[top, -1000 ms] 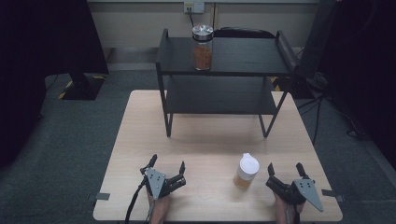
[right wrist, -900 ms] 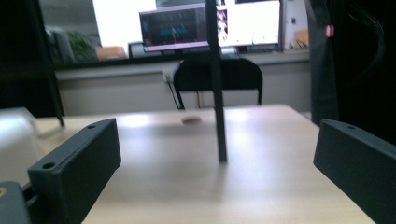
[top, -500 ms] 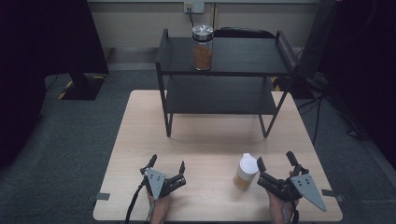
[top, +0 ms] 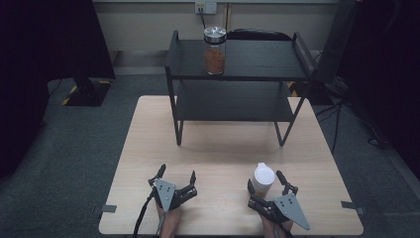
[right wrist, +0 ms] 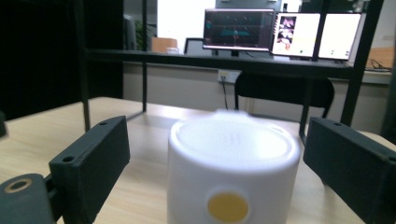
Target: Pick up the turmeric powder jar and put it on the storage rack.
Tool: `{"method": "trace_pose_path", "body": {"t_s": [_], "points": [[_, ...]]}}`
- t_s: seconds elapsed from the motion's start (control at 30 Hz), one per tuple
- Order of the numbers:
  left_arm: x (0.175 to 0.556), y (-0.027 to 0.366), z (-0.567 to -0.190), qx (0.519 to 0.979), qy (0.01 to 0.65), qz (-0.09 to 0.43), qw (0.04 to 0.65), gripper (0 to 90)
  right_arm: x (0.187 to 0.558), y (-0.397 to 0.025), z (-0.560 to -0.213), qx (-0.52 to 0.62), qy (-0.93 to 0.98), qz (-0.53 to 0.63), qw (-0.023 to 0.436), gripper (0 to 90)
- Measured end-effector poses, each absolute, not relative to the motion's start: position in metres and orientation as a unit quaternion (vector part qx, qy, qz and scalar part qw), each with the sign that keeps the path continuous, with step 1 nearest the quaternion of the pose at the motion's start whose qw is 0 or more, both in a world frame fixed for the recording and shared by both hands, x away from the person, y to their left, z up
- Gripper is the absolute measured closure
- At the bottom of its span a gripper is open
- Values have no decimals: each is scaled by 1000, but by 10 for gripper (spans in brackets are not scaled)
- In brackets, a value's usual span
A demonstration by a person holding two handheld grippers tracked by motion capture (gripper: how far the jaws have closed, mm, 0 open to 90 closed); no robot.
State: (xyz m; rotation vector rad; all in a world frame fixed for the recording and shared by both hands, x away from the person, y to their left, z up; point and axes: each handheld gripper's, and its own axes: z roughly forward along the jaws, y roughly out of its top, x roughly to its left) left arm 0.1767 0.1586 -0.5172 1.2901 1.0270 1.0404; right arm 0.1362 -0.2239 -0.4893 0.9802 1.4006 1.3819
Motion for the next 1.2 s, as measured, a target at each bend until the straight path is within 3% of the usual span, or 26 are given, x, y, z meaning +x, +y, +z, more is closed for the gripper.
{"method": "trace_pose_path", "body": {"t_s": [0.27,0.87,1.2], "points": [[177,159,-517,548,436,442,561,0,139,-224,-498,422,570,552,439,170],[177,159,-517,548,436,441,561,0,147,-231,-490,433,588,546,411,290],[177,159,-517,548,436,441,561,0,148,-232,-484,435,594,541,407,294]]}}
